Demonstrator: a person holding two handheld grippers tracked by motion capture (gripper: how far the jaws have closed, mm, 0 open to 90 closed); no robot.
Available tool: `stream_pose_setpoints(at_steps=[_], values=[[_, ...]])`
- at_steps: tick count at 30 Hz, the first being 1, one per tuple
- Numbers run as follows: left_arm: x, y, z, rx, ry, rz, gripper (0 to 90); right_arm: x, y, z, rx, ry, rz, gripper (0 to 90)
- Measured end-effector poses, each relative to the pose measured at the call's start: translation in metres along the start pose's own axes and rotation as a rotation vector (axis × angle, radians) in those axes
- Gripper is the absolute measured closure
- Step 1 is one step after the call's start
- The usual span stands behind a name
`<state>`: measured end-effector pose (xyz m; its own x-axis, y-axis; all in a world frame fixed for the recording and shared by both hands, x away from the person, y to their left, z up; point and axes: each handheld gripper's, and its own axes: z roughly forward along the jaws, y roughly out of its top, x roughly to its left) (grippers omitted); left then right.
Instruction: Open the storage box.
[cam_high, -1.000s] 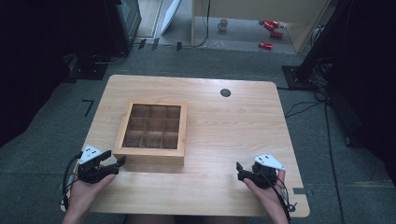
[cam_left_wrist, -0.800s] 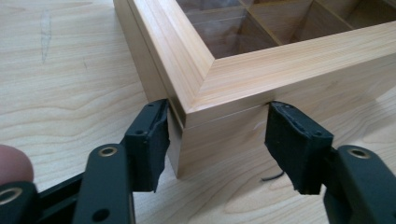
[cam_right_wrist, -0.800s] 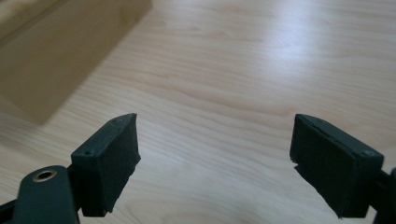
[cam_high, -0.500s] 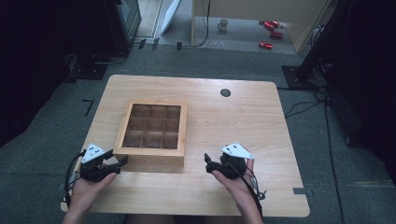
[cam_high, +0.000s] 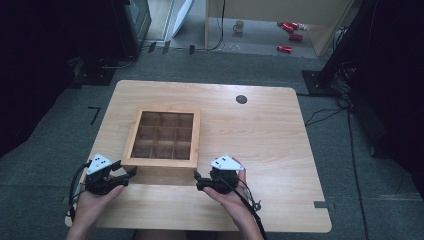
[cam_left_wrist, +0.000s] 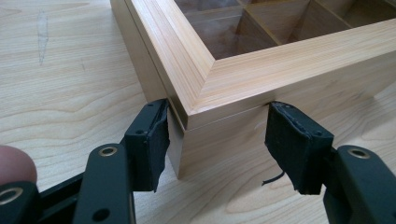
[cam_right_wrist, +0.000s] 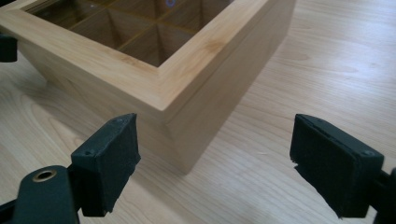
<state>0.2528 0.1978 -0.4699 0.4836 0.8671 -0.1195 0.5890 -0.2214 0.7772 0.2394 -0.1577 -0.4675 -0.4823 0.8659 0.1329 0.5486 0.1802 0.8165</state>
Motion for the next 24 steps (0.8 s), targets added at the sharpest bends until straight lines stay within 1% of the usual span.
stream_pose_setpoints(at_steps=[4,7,10,13,16,20,22,24], values=[[-0.001,0.001,-0.001,-0.001,0.010,-0.003,42.1,0.006,-0.003,0.010,0.019,0.011,-0.001,15.8],[-0.002,0.002,-0.002,-0.002,0.020,0.003,43.0,0.010,-0.005,0.016,0.031,0.013,-0.004,15.8],[-0.003,0.002,-0.002,-0.009,0.025,0.002,43.3,0.014,-0.006,0.020,0.027,0.014,-0.006,15.8],[-0.003,0.003,-0.004,-0.022,0.025,0.004,43.8,0.015,-0.006,0.023,0.017,0.010,0.005,16.0],[-0.003,0.004,-0.005,-0.031,0.016,0.004,44.1,0.014,-0.004,0.022,0.002,-0.001,0.010,16.9],[-0.002,0.004,-0.005,-0.032,0.015,0.006,44.0,0.009,0.000,0.021,-0.018,-0.020,0.033,18.7],[-0.002,0.004,-0.005,-0.033,0.011,0.004,43.9,0.008,0.001,0.021,-0.019,-0.012,0.035,18.7],[-0.001,0.004,-0.005,-0.038,0.007,0.001,43.9,0.008,0.002,0.021,-0.022,-0.010,0.025,18.7]])
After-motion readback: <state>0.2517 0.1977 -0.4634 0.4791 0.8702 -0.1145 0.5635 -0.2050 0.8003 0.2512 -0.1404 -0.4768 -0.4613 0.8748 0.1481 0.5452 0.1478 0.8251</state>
